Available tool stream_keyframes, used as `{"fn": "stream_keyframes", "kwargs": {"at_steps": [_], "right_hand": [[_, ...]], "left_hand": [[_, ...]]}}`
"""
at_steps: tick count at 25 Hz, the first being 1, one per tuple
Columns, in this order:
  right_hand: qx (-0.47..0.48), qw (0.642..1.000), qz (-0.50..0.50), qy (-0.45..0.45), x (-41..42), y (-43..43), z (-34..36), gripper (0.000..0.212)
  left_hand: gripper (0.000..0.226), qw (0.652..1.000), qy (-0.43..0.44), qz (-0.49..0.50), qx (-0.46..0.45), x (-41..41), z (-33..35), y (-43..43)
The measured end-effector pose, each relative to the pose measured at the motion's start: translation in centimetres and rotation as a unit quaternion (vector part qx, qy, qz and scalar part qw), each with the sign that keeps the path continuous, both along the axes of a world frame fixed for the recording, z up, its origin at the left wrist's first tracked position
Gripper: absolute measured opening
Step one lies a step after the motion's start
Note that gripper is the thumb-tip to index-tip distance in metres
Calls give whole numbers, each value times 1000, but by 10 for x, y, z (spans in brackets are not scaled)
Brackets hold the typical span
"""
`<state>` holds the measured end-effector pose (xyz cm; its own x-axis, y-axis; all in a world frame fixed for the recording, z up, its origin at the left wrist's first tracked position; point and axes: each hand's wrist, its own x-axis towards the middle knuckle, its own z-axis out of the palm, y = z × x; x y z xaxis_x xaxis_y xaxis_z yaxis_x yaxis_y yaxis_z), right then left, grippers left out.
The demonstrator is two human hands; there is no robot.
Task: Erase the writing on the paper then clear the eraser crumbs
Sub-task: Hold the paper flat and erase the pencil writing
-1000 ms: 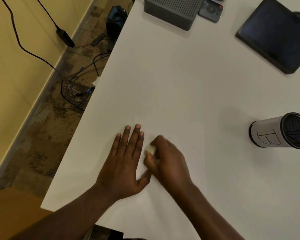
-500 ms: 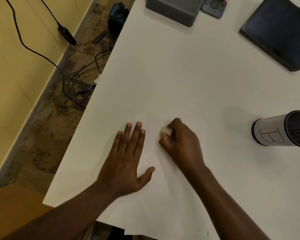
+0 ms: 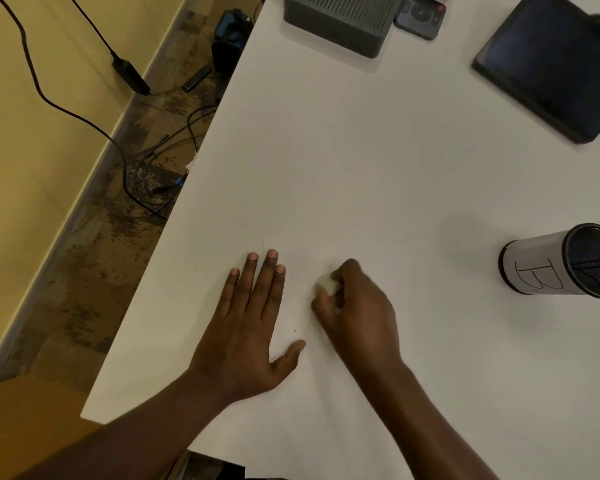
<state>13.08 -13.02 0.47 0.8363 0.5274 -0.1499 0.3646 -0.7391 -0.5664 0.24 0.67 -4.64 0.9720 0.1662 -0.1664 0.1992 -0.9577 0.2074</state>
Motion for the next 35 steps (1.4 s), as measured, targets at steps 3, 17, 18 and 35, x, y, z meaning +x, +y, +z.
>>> {"fn": "stream_keyframes", "kwargs": {"at_steps": [3, 17, 18, 35], "right_hand": [[-8, 999, 25, 28, -11, 0, 0, 18], [19, 999, -29, 27, 7, 1, -2, 18], [22, 999, 12, 42, -8, 5, 0, 18], [30, 995, 86, 48, -11, 18, 0, 19]], "left_hand": [[102, 1000, -5, -1, -1, 1, 0, 0], [101, 1000, -1, 3, -3, 0, 0, -1], [101, 1000, -2, 3, -5, 0, 0, -1], [101, 1000, -10, -4, -10, 0, 1, 0]]}}
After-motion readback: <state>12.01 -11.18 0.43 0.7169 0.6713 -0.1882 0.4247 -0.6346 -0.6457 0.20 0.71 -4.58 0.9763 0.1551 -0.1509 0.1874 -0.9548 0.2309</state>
